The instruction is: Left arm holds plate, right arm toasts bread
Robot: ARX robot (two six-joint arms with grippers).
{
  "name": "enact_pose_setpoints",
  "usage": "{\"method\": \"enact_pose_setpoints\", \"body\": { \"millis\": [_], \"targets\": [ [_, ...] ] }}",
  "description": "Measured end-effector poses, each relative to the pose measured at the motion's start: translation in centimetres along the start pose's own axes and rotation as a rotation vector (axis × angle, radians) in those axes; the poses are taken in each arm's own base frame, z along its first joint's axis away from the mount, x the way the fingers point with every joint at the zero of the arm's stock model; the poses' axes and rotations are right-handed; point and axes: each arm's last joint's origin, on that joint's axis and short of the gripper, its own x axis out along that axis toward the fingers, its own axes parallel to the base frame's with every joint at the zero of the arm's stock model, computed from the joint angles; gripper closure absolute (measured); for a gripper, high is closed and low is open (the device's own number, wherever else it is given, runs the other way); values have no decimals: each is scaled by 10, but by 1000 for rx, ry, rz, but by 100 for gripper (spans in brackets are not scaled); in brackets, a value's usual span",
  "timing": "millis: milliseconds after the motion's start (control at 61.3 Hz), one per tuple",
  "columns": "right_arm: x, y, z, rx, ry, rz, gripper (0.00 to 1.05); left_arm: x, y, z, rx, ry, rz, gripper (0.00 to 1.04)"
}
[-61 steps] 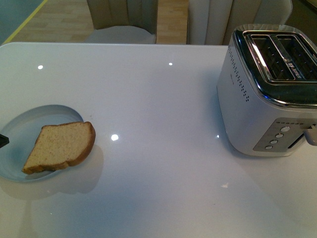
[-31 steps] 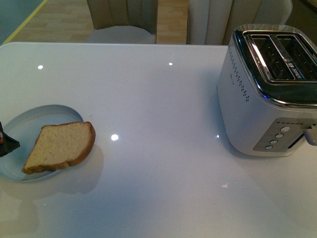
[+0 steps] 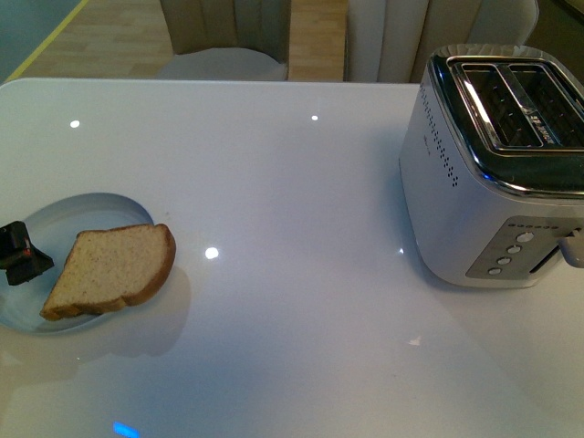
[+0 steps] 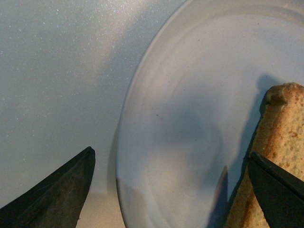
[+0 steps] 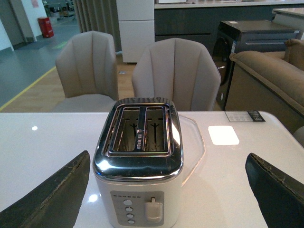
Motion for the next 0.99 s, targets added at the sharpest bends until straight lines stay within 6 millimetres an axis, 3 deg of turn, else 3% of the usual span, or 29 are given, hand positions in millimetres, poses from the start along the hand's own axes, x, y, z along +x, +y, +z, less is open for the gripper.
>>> {"method": "enact_pose_setpoints", "body": {
  "millis": [114,245,293,636,995],
  "targets": [
    [0,0,0,0,0,0,9,2,0,1,3,-2,5,12],
    [0,0,0,0,0,0,9,4,0,1,1,0,14,34],
    [0,0,0,0,0,0,9,4,1,0,-2,3,13,47],
    [0,0,0,0,0,0,9,4,2,0,-73,31,-8,100],
    [0,0,0,0,0,0,9,-9,7,10,-225,36,-60,102]
  ]
}}
